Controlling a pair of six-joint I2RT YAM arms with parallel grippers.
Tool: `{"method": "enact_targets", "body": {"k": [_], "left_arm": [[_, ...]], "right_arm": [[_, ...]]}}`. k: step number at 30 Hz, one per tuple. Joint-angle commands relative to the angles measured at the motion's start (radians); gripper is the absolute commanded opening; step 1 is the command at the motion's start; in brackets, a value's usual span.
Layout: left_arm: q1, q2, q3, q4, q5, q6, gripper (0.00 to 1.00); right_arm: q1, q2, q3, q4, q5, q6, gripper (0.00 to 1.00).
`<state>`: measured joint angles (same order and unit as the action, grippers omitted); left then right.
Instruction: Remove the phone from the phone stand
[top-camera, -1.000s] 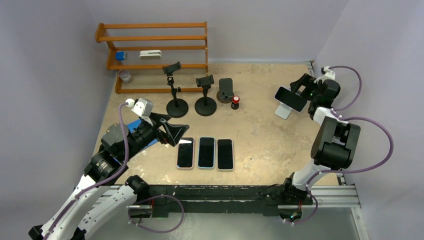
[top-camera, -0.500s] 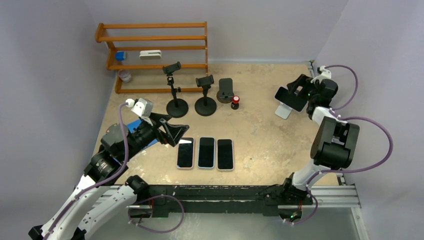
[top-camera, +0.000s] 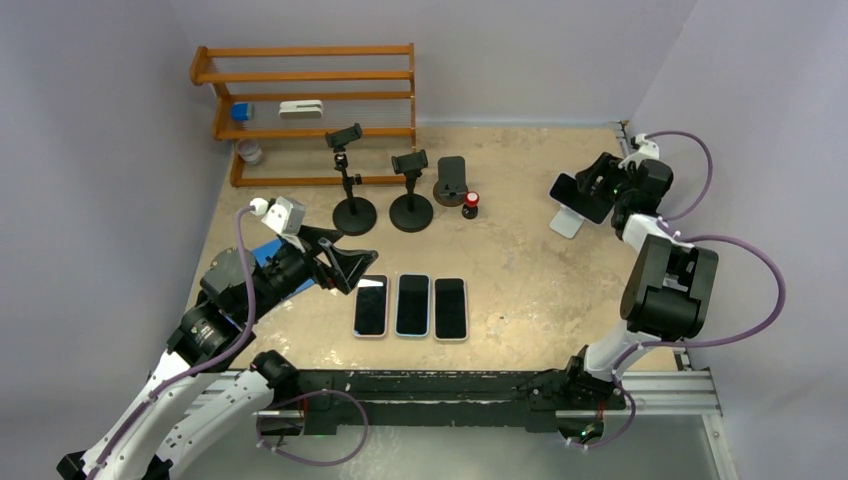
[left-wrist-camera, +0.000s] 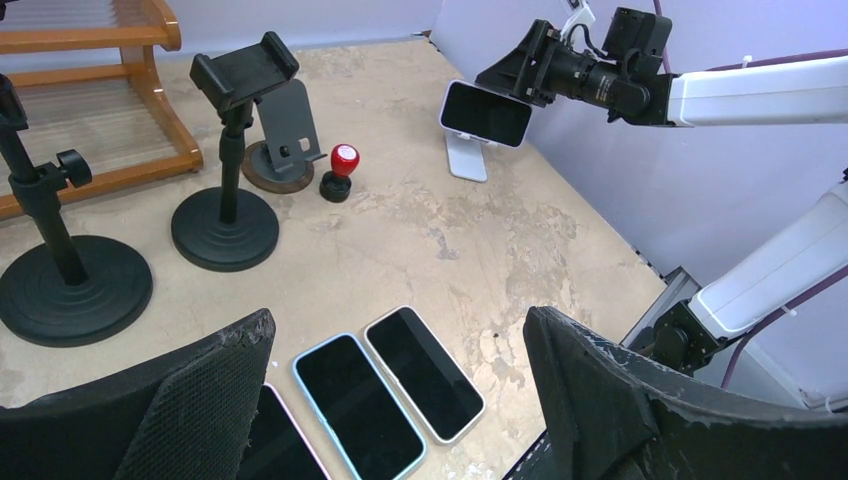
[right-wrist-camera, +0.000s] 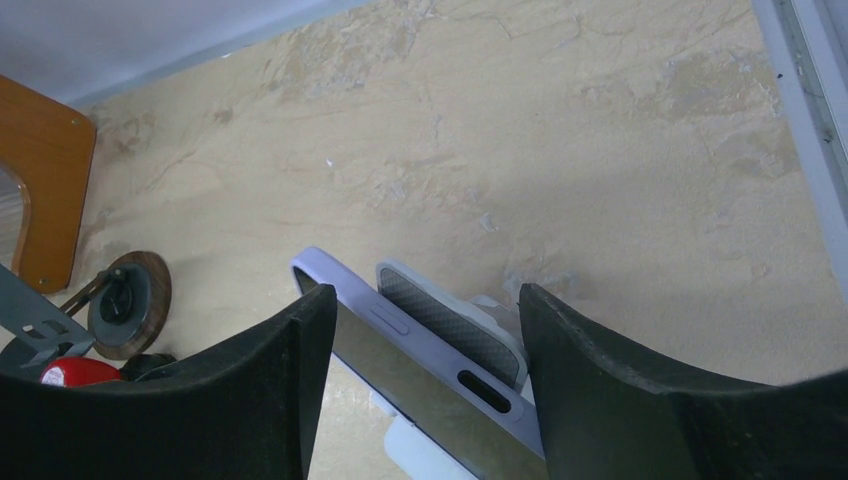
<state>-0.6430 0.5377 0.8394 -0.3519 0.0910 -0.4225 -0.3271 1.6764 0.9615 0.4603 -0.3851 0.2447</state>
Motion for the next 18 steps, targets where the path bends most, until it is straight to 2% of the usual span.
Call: {"method": "enact_targets", "body": {"k": [1, 10, 18], "left_arm": [[-0.006, -0.011, 0.005, 0.062, 0.012, 0.019, 0.93], [-0.006, -0.017, 0.003, 0.062, 0.015, 0.018, 0.93], [-0.01, -0.021, 0.003, 0.062, 0.015, 0.019, 0.93]], "right_arm": [[0.008, -0.056, -0.008, 0.011, -0.009, -0.015, 0.68], [0.024, -0.073, -0.018, -0.017, -0.014, -0.023, 0.72], [0.036, -0.087, -0.029, -0.041, 0.006, -0.034, 0.61]]}}
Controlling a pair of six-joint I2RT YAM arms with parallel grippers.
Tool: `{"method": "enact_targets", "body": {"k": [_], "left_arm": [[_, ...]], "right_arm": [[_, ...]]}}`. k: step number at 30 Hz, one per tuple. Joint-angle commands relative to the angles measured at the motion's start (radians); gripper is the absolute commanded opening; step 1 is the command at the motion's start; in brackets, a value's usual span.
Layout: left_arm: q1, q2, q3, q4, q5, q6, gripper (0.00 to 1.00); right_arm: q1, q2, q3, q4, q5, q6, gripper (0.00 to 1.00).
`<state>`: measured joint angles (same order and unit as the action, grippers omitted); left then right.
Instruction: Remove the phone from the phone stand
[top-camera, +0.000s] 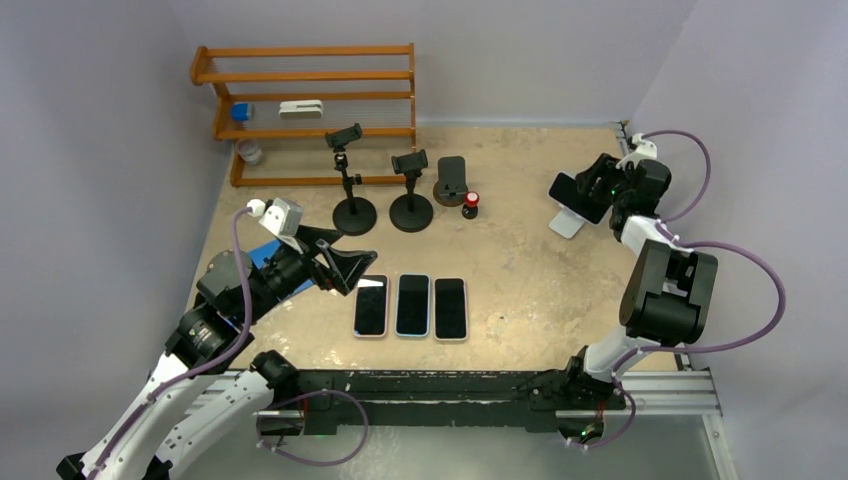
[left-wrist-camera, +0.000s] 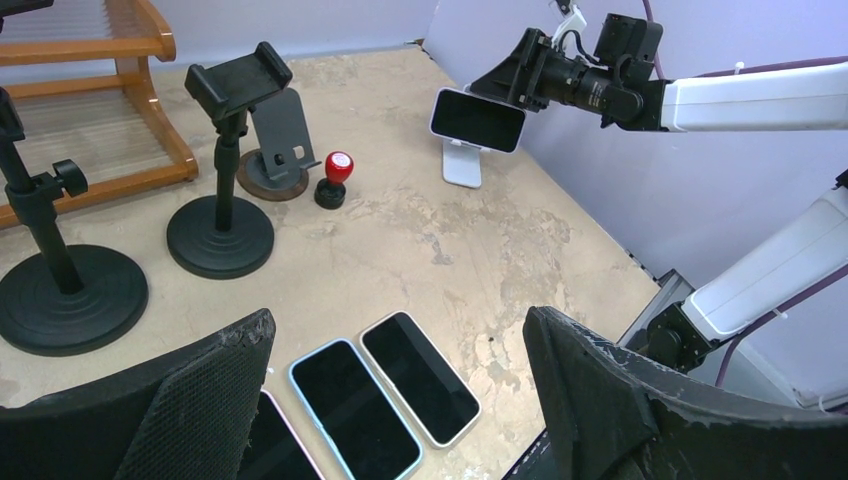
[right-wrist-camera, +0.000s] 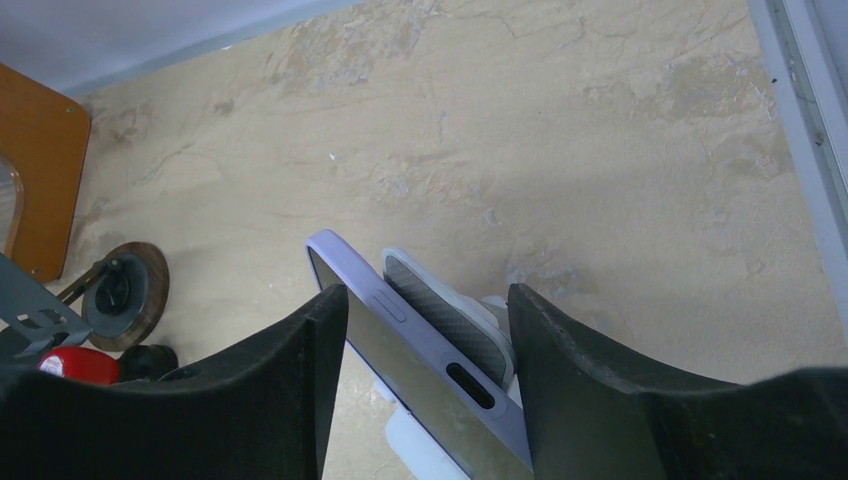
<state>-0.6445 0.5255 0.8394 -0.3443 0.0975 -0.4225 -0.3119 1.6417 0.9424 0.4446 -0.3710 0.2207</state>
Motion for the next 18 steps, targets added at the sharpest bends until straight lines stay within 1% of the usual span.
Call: {"method": "enact_targets", "body": {"k": [1, 5, 8, 11, 18], "left_arm": [[-0.01, -0.009, 0.003, 0.055, 0.008, 0.019, 0.93], [-0.013, -0.011, 0.005, 0.054, 0.008, 0.019, 0.93], [-0.014, -0.012, 0.003, 0.054, 0.007, 0.019, 0.93], [-0.015, -0.014, 0.003, 0.054, 0.007, 0.019, 0.93], [-0.019, -0.015, 0.004, 0.055, 0.006, 0.019, 0.93]], "right_arm": [[0.023, -0.055, -0.013, -0.026, -0.006, -0.011, 0.6], [0.026, -0.068, -0.03, -0.028, -0.001, -0.01, 0.6], [0.027, -0.077, -0.05, -0.024, 0.004, -0.009, 0.65], [0.03, -0.086, -0.069, -0.018, 0.012, -0.006, 0.66], [0.039, -0.099, -0.095, -0.023, 0.038, -0.006, 0.59]]}}
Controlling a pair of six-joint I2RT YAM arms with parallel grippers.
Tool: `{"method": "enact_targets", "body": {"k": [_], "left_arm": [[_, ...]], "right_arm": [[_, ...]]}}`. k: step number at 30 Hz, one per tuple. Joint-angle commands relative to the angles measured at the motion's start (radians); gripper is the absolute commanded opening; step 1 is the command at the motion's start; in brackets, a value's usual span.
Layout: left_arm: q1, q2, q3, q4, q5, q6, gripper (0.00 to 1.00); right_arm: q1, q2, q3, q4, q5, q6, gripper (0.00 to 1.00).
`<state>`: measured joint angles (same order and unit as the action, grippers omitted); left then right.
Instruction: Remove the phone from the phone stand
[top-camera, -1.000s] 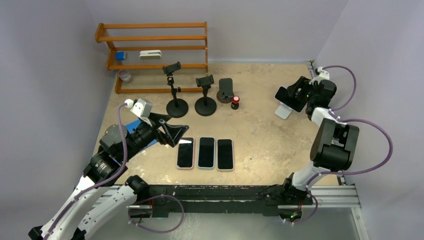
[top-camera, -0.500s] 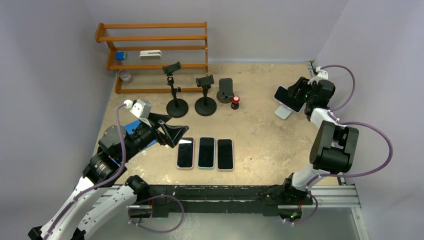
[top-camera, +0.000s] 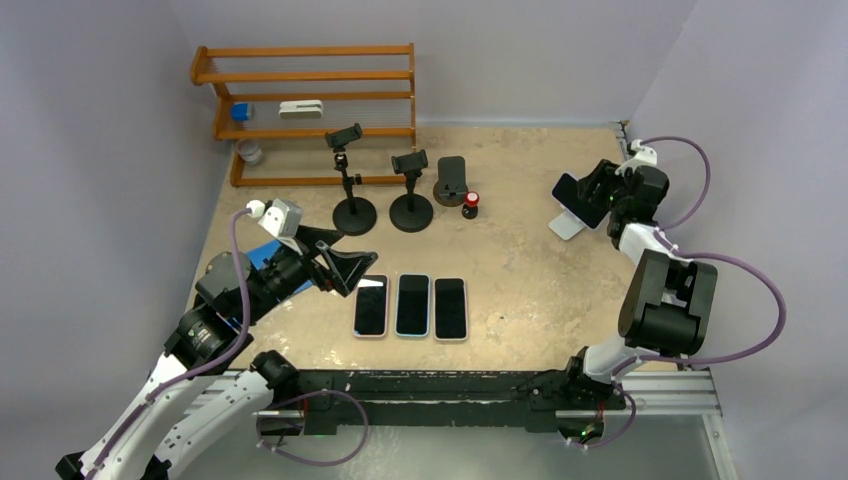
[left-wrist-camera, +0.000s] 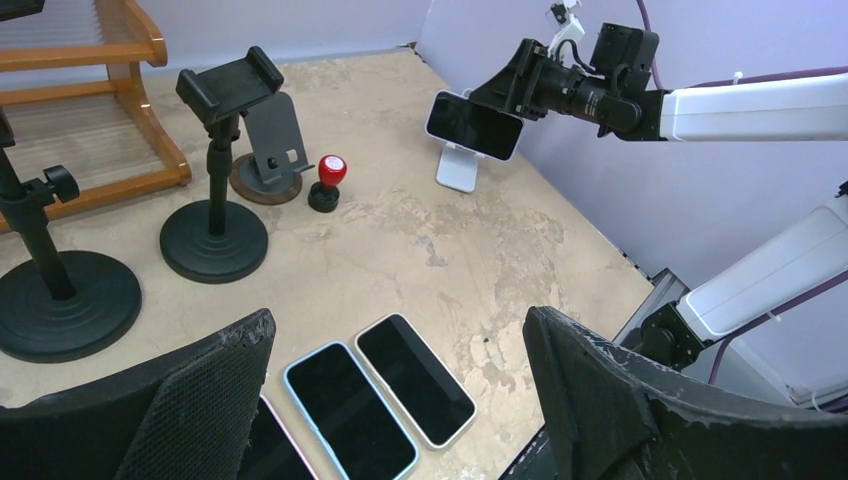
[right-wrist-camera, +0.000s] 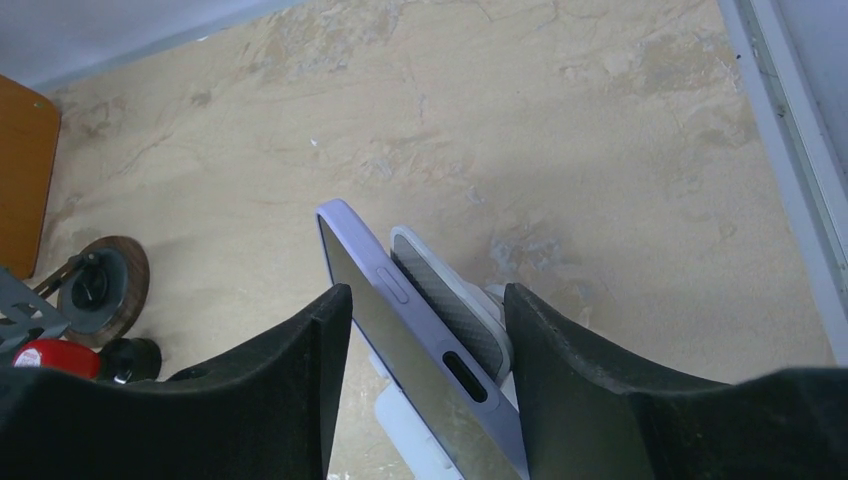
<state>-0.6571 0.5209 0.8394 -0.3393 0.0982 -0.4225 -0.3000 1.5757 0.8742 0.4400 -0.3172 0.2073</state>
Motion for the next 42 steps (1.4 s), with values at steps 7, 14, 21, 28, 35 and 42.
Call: {"method": "enact_targets", "body": {"k": [7, 14, 21, 28, 35, 42], "left_arm": [[-0.01, -0.012, 0.004, 0.051, 0.005, 0.019, 0.93], [-0.014, -0.015, 0.003, 0.05, 0.004, 0.019, 0.93], [-0.021, -0.016, 0.003, 0.047, -0.004, 0.019, 0.93], [-0.025, -0.017, 0.004, 0.048, -0.01, 0.021, 0.93], [-0.026, -0.018, 0.004, 0.045, -0.011, 0.022, 0.93], [-0.028, -0.012, 0.005, 0.045, -0.011, 0.022, 0.93]], "right_arm": [[0.037, -0.049, -0.055, -0.011, -0.008, 0.01, 0.51], [0.053, -0.068, -0.102, 0.004, -0.02, 0.03, 0.57], [0.064, -0.086, -0.129, 0.006, 0.004, 0.034, 0.5], [0.065, -0.103, -0.139, 0.01, 0.014, 0.031, 0.34], [0.069, -0.118, -0.17, 0.061, -0.024, 0.067, 0.27], [0.101, -0.096, -0.206, 0.115, -0.058, 0.091, 0.39]]}}
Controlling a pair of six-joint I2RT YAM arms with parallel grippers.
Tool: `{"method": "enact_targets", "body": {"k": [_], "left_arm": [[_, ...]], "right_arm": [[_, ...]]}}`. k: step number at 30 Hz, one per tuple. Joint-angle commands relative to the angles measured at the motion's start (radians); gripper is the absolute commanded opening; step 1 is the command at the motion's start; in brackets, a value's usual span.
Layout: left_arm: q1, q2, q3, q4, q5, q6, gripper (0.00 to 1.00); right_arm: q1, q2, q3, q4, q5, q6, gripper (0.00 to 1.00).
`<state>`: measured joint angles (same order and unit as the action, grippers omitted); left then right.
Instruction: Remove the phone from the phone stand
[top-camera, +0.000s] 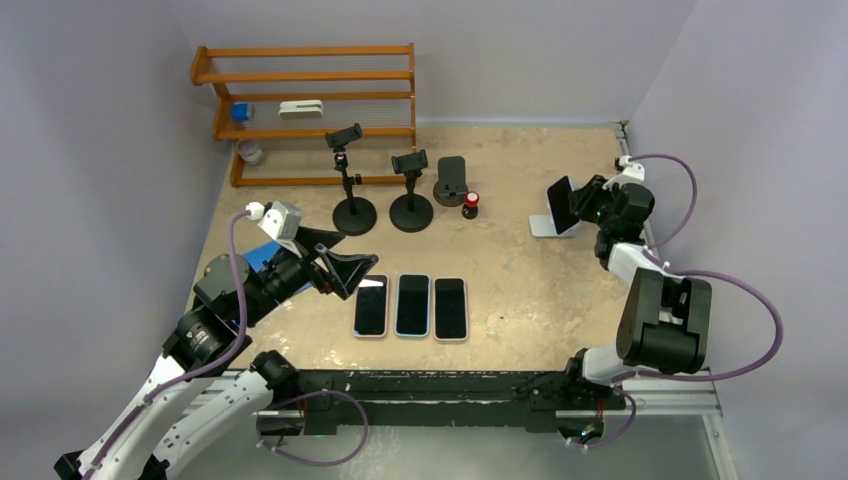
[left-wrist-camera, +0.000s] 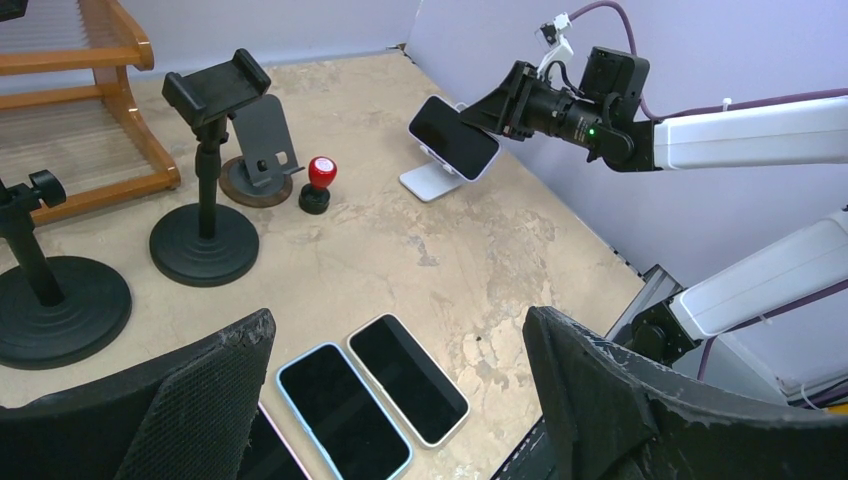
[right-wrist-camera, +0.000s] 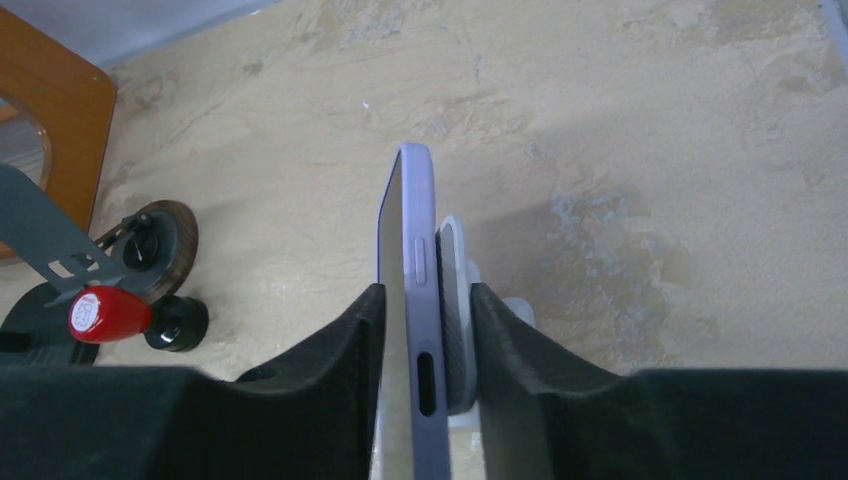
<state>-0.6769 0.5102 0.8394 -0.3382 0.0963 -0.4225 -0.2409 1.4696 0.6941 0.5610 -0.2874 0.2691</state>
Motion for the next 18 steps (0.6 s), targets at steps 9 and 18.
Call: {"method": "enact_targets", "body": {"k": [9, 18], "left_arm": [[-0.008, 0.001, 0.004, 0.044, -0.011, 0.022, 0.93], [-0.009, 0.0, 0.003, 0.042, -0.013, 0.023, 0.93]], "right_arm": [[0.051, 0.033, -0.043, 0.001, -0.07, 0.029, 0.41], [0.066, 0.005, -0.065, 0.061, -0.11, 0.061, 0.09]]}}
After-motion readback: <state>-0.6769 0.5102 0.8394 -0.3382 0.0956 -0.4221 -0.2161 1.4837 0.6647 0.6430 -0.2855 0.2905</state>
